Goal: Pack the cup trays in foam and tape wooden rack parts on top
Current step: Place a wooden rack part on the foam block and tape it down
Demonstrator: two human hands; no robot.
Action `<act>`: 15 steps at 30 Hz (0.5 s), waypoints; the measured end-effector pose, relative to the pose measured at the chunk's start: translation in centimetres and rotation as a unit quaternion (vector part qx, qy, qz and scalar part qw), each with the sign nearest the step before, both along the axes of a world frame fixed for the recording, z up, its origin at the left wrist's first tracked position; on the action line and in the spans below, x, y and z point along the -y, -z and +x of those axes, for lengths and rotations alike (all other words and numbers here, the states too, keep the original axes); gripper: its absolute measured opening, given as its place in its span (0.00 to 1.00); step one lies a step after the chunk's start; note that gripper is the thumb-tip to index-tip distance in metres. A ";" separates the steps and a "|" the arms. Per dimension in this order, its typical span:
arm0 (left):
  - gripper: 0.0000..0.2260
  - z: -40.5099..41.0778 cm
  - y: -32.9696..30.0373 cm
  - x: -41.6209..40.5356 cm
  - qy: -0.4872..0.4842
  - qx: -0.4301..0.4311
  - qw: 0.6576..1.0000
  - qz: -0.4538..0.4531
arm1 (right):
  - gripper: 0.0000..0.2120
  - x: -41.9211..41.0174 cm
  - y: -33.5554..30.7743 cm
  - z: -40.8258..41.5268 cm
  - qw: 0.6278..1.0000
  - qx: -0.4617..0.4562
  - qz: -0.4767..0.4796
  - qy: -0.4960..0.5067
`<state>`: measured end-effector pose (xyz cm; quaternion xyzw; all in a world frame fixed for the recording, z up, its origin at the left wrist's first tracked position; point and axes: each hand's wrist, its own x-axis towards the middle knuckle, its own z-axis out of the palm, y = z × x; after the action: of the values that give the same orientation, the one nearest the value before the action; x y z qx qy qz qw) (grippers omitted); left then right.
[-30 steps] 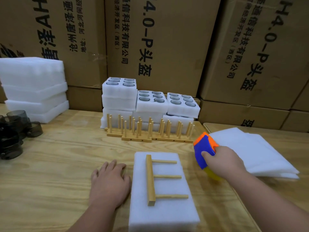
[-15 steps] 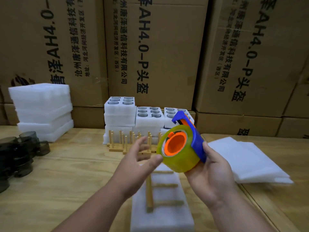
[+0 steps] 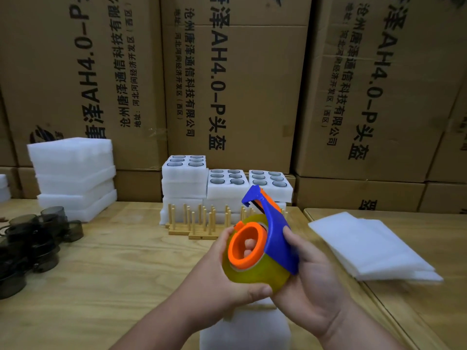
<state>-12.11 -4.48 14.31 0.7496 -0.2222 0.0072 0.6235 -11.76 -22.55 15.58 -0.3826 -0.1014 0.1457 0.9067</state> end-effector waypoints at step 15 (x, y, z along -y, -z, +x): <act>0.27 0.3 -2.4 -3.9 -0.075 0.076 0.992 -0.060 | 0.21 5.7 1.7 2.0 0.648 0.408 -0.554 0.326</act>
<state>-11.80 -0.54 16.73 0.7224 -0.2114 0.1242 0.6466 -9.73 -28.28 13.93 -0.8429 -0.2300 -0.3014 0.3818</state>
